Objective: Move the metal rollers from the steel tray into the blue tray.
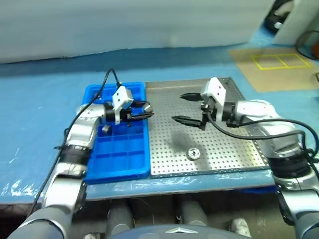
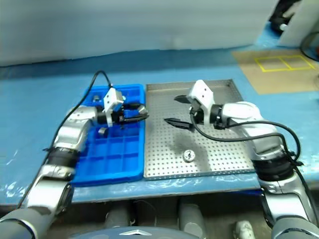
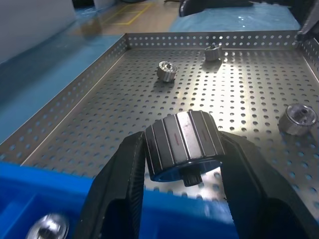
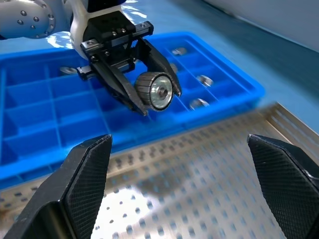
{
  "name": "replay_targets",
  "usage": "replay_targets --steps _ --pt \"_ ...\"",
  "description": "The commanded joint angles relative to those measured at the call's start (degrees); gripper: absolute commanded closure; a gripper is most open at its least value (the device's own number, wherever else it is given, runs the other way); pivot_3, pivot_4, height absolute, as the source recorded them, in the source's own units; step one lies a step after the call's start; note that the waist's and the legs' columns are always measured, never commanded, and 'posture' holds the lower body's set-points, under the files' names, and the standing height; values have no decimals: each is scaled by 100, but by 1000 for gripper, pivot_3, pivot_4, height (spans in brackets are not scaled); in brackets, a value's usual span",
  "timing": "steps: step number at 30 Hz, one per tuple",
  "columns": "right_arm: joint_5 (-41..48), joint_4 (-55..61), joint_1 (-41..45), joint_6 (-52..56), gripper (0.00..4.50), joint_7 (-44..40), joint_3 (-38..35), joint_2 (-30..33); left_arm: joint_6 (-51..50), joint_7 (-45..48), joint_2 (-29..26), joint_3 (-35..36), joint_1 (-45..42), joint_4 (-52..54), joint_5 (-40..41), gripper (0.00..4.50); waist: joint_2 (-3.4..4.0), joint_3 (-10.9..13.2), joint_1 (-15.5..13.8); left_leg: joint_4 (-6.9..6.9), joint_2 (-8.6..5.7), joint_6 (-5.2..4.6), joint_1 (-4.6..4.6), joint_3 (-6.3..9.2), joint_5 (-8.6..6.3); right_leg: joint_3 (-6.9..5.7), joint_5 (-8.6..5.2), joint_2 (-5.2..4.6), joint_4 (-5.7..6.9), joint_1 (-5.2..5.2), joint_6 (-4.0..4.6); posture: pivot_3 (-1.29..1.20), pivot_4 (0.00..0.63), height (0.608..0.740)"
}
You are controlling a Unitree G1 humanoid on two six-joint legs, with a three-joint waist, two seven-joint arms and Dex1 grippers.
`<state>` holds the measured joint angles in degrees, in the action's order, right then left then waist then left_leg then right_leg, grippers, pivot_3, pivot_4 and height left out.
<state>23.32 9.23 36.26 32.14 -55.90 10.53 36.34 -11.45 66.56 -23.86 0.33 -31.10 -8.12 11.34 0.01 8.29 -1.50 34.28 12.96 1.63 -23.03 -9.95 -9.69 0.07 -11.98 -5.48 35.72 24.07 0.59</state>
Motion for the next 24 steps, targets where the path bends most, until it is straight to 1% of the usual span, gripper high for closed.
replay_targets --steps 1,4,6,10,14,18,21,24 --pt "-195 -514 468 -519 0 -409 216 -245 -355 -390 -272 299 201 954 300 2648 2 -18 -197 2 3 13 3 -1 6 -1 0 0 4 -2 0 -28 0 740" --pt "-320 -943 737 -799 0 -686 363 -477 -667 -579 -570 504 552 1542 514 2648 -5 -75 -383 6 18 32 15 -6 29 -5 1 0 27 -18 1 19 0 740" --pt "-379 -1162 859 -951 0 -841 433 -620 -874 -641 -809 652 826 1891 670 2648 -15 -112 -451 6 24 51 35 -4 40 -5 0 -1 52 -26 0 41 0 740" --pt "-477 -1480 1024 -1165 0 -1076 529 -899 -1128 -816 -1199 962 1342 2346 897 2648 -25 -156 -483 4 52 79 54 4 56 -10 -3 23 93 -20 -5 96 0 740" --pt "-568 -1723 1138 -1317 0 -1215 589 -1140 -1279 -897 -1469 1132 1880 2721 1085 2648 -25 -184 -500 -5 70 106 68 14 72 -17 -12 44 109 -15 -21 124 0 740" --pt "-654 -1848 1163 -1396 0 -1299 606 -1274 -1472 -949 -1635 1255 2291 2983 1335 2648 -32 -203 -562 -7 71 121 72 17 81 -16 -22 47 115 -11 -38 126 0 740" --pt "-690 -1849 1118 -1401 0 -1332 585 -1303 -1508 -862 -1798 1259 2623 3001 1416 2648 -36 -208 -581 -7 71 121 71 17 81 -16 -19 47 114 -11 -33 120 0 740" --pt "-706 -1781 1031 -1366 0 -1331 551 -1281 -1455 -877 -1837 1170 2759 2912 1428 2648 -38 -216 -585 -7 68 121 71 17 80 -14 -22 46 111 -11 -37 110 0 740"
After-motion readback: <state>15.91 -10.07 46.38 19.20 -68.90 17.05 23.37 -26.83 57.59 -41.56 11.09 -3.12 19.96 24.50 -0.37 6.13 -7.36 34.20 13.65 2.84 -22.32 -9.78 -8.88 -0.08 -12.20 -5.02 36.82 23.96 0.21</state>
